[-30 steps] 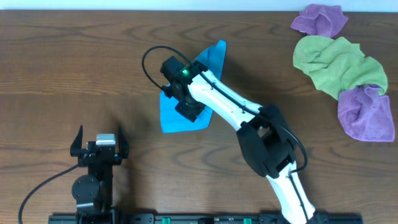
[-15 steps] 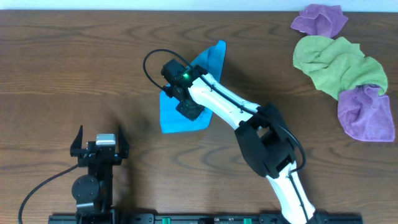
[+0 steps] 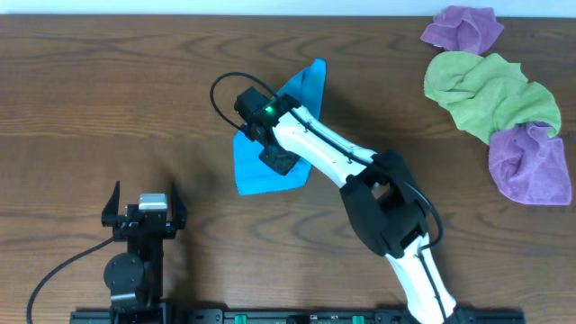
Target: Fold the cloth
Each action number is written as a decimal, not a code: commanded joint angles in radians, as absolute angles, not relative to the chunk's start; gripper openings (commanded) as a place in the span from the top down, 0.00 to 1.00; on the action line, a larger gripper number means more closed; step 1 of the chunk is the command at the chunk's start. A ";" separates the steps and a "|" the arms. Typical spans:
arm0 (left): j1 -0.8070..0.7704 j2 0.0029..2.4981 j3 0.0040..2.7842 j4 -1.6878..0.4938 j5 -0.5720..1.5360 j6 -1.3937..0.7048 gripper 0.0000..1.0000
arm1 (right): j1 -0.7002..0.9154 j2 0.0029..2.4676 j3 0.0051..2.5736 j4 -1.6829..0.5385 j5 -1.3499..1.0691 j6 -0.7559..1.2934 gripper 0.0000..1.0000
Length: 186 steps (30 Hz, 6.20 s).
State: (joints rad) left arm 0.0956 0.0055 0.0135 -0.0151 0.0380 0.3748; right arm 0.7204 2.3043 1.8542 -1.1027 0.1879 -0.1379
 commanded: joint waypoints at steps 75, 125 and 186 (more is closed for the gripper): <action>0.099 0.005 0.005 -0.075 0.033 0.389 0.05 | 0.105 2.151 1.850 -1.241 0.068 0.231 0.50; 0.099 0.005 0.005 -0.075 0.033 0.389 0.05 | 0.059 2.230 1.671 -0.962 -0.043 0.140 0.57; 0.099 0.005 0.005 -0.075 0.033 0.389 0.05 | 0.746 2.164 1.850 -1.039 -0.245 0.043 0.41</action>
State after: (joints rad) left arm 0.0956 0.0055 0.0139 -0.0151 0.0383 0.3752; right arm 0.7597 2.1937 1.8210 -1.0306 -0.2764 0.0856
